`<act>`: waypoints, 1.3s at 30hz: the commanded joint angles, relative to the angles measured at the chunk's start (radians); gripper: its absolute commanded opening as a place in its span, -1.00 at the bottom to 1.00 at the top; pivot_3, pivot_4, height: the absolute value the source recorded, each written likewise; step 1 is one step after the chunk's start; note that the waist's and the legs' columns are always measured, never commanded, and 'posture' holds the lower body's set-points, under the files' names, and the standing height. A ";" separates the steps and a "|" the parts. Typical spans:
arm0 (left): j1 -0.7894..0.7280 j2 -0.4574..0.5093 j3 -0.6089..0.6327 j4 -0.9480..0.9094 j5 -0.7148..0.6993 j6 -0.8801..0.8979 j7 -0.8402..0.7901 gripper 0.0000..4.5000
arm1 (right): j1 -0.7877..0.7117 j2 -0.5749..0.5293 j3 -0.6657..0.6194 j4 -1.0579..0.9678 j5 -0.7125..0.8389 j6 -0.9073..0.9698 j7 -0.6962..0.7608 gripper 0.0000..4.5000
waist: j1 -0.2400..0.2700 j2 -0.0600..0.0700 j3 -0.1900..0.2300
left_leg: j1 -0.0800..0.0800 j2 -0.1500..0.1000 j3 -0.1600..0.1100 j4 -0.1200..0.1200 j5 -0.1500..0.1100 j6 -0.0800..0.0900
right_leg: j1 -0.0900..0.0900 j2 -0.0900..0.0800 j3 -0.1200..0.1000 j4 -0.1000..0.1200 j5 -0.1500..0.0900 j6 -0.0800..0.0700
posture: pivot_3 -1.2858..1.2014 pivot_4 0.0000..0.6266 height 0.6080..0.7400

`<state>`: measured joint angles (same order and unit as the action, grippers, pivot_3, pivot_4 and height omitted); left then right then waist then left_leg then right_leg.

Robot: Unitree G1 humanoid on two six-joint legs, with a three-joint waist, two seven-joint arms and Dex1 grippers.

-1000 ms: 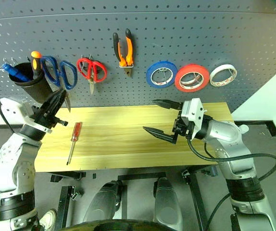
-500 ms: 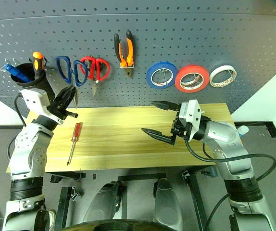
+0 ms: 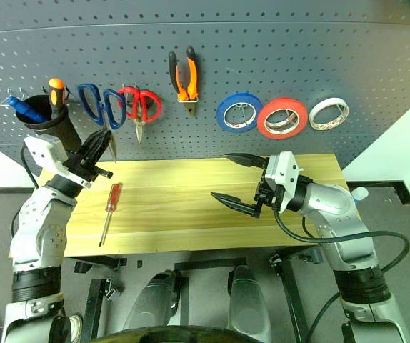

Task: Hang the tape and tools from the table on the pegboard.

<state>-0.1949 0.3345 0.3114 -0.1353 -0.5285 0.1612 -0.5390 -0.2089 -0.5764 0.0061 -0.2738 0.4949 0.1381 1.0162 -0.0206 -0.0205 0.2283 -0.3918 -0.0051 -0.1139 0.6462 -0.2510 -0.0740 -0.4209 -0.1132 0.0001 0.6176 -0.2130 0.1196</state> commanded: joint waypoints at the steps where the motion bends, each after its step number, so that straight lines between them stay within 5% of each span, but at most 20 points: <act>1: 0.010 0.031 0.024 -0.085 -0.047 0.015 -0.016 -0.93 | -0.004 0.000 -0.006 -0.036 0.004 -0.013 0.003 1.00 | 0.000 0.000 -0.001 | 0.000 0.000 0.000 0.000 0.000 0.000 | 0.000 0.000 0.000 0.000 0.000 0.000 | -0.03 -0.59 0.85; 27: -0.075 0.065 -0.071 0.100 0.151 0.035 0.075 -0.93 | -0.002 -0.001 -0.008 -0.029 -0.009 -0.020 -0.003 1.00 | -0.001 0.000 -0.013 | 0.002 0.000 0.000 0.001 0.000 0.000 | 0.002 0.000 0.000 0.000 0.000 0.000 | -0.03 -0.62 0.85; 37: -0.061 0.078 -0.075 0.118 0.204 0.066 0.133 0.57 | 0.001 0.002 -0.015 -0.035 0.006 -0.026 0.003 1.00 | 0.000 0.000 -0.016 | 0.002 0.000 0.000 0.001 0.000 0.000 | 0.002 0.000 0.000 0.000 0.000 0.000 | -0.03 -0.63 0.85; 39: -0.033 0.087 -0.063 0.095 0.186 0.091 0.122 0.57 | 0.003 0.004 -0.016 -0.041 0.012 -0.026 0.003 1.00 | -0.003 0.000 -0.017 | 0.002 0.000 0.000 0.001 0.000 0.000 | 0.002 0.000 0.000 0.000 0.000 0.000 | -0.04 -0.63 0.85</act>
<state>-0.2466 0.4037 0.2208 -0.0023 -0.3326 0.2388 -0.4114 -0.2088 -0.5763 0.0139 -0.2736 0.4860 0.1295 1.0173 -0.0233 -0.0200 0.2110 -0.3897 -0.0051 -0.1139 0.6472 -0.2510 -0.0739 -0.4184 -0.1130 0.0001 0.6177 -0.2125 0.1196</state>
